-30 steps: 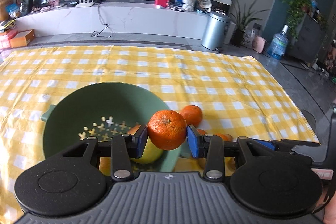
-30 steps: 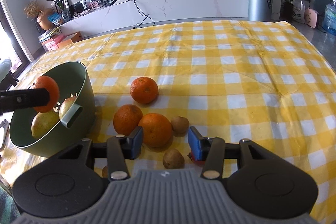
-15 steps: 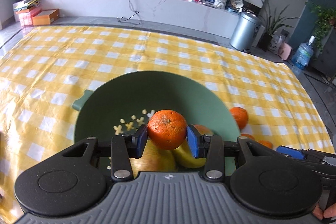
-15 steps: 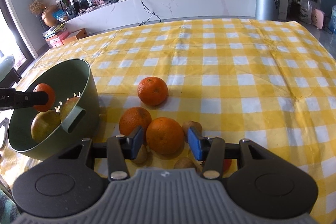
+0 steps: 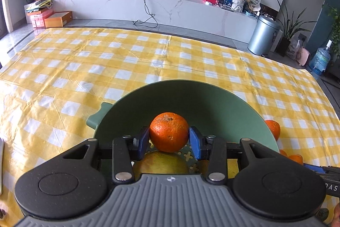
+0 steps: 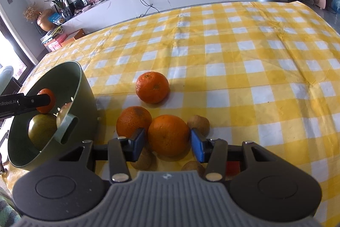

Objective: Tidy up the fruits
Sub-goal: 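Carry both oranges over the green colander and lower them inside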

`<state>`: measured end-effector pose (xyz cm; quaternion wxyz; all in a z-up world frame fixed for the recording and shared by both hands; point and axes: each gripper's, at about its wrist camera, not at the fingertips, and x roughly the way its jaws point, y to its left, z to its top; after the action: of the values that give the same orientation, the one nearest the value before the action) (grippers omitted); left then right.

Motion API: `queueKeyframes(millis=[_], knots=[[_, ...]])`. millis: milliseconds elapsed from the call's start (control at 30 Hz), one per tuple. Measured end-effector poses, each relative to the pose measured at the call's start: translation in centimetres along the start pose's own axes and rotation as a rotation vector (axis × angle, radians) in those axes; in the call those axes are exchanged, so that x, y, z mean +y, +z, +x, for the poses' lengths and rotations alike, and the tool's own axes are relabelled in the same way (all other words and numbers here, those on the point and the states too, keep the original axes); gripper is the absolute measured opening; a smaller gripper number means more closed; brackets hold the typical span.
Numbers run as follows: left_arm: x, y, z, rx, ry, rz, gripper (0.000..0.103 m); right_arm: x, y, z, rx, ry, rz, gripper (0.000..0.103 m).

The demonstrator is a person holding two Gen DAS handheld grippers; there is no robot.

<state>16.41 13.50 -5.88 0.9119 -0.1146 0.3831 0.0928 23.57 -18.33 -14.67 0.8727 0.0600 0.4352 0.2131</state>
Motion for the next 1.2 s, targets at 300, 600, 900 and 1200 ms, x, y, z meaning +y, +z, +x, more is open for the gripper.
queueKeyframes(millis=[300,600,900,1200], knots=[[0.0,-0.4,0.7,0.027,-0.017,0.014,0.046,-0.1,-0.1,0.3,0.014,-0.002,0.011,0.041],[0.0,-0.7,-0.9,0.02,-0.037,0.039,0.057,0.2,-0.4,-1.0,-0.032,-0.024,-0.009,0.04],[-0.2,-0.7,-3.7,0.033,-0.133,0.027,0.058,2.1,-0.8,-4.4,-0.127,-0.024,-0.101,0.039],[1.3,-0.3,-5.8,0.03,-0.159,-0.031,0.058,6.9,1.0,-7.6,-0.187,0.093,-0.181,0.038]])
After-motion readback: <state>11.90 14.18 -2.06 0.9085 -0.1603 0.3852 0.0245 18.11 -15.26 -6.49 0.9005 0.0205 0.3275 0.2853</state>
